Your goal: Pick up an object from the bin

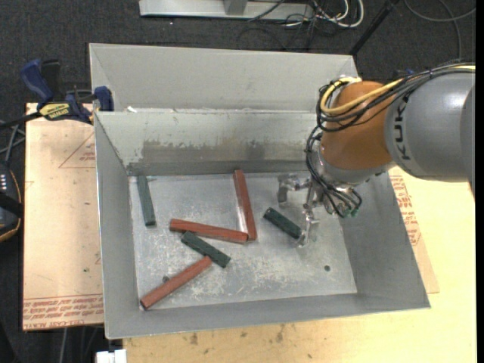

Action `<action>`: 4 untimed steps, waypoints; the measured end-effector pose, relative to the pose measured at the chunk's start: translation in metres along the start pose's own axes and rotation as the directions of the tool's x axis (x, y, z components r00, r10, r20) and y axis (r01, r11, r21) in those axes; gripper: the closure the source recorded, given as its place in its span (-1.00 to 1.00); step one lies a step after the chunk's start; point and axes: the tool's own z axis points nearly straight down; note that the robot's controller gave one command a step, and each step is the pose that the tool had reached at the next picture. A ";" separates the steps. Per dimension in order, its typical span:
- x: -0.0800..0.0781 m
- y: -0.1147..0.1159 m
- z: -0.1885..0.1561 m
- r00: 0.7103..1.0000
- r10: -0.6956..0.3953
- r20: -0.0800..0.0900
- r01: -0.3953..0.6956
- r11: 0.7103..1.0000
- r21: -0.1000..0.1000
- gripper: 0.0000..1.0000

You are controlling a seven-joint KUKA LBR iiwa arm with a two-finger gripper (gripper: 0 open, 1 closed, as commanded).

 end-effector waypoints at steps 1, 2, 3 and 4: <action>-0.007 -0.010 -0.007 0.999 -0.033 0.003 0.033 0.999 -0.002 -1.00; 0.034 0.020 0.016 0.984 -0.179 0.001 0.179 0.984 -0.003 1.00; 0.034 0.020 0.016 0.984 -0.179 0.001 0.179 0.984 -0.002 1.00; 0.034 0.020 -0.074 0.983 -0.182 0.003 0.182 0.983 -0.002 1.00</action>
Offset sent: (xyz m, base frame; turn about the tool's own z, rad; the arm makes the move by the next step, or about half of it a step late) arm -0.0378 0.0127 -0.0163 -0.1808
